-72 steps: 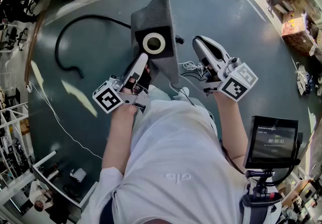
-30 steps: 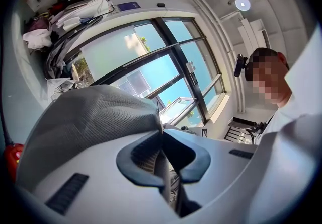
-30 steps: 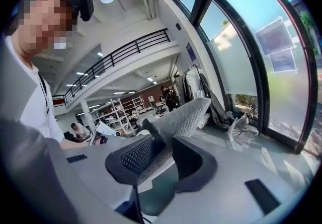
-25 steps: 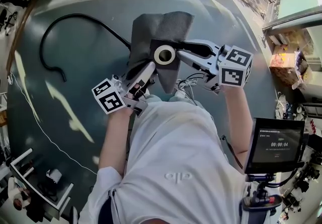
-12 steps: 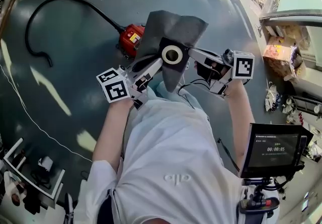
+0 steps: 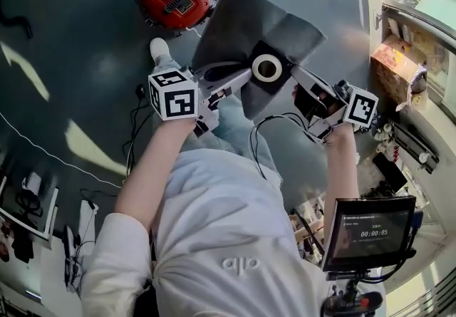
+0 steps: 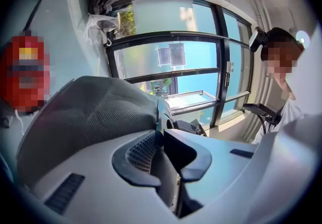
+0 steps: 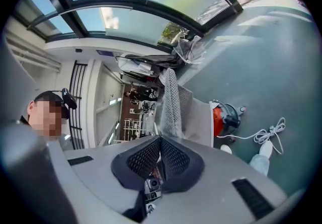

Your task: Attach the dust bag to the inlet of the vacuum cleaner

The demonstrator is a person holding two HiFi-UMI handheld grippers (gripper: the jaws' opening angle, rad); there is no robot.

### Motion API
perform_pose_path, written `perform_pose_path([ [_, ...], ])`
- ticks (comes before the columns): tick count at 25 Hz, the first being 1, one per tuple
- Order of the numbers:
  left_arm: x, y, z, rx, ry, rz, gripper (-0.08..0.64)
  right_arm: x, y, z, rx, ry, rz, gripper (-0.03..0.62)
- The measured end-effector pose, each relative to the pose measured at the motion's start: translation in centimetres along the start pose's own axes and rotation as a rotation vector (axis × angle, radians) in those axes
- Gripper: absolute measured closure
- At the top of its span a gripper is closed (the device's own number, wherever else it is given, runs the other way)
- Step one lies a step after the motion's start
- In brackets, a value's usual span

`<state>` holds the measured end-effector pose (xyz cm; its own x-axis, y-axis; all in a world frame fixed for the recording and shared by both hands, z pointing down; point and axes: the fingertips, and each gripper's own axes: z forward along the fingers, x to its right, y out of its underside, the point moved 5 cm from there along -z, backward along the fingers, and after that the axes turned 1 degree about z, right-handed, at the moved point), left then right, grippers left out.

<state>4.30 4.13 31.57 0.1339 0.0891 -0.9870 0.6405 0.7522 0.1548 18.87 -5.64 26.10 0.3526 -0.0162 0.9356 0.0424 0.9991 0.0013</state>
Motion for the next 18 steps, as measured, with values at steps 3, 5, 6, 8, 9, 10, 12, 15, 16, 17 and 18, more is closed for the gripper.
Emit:
perform_pose_path([
  [3,-4.2,3.0,2.0,-0.038,0.024,-0.047,0.522,5.2,1.2,-1.3,0.029,0.037,0.057,0.577],
  [5,-7.6,5.4,3.2,-0.059,0.028,-0.077,0.522,9.5,2.1,-1.9,0.035,0.066,0.085,0.577],
  [6,-9.8,6.8,3.8,-0.064,0.026,-0.1,0.522,12.0,2.6,-2.0,0.029,0.084,0.099,0.577],
  [8,-15.5,9.5,4.8,-0.065,0.014,-0.157,0.522,18.2,3.2,-1.3,0.014,0.125,0.132,0.577],
  [9,-18.6,10.6,5.1,-0.063,0.005,-0.184,0.522,21.4,3.4,-0.6,0.007,0.146,0.146,0.577],
  [10,-21.3,11.5,5.4,-0.062,-0.003,-0.209,0.522,24.2,3.6,0.1,0.0,0.164,0.158,0.578],
  [12,-24.6,13.0,5.6,-0.056,-0.018,-0.259,0.522,27.8,3.9,1.0,-0.018,0.187,0.174,0.578],
  [15,-26.0,14.2,5.5,-0.025,-0.042,-0.31,0.522,29.8,4.0,1.4,-0.044,0.196,0.174,0.577],
  [16,-26.7,14.5,5.5,-0.012,-0.051,-0.32,0.522,30.5,4.0,1.8,-0.054,0.197,0.171,0.578],
  [17,-27.9,14.8,5.5,0.004,-0.061,-0.332,0.522,31.7,3.9,2.5,-0.069,0.202,0.17,0.577],
  [18,-29.8,15.1,5.5,0.022,-0.071,-0.346,0.522,33.5,3.6,3.4,-0.088,0.21,0.172,0.577],
])
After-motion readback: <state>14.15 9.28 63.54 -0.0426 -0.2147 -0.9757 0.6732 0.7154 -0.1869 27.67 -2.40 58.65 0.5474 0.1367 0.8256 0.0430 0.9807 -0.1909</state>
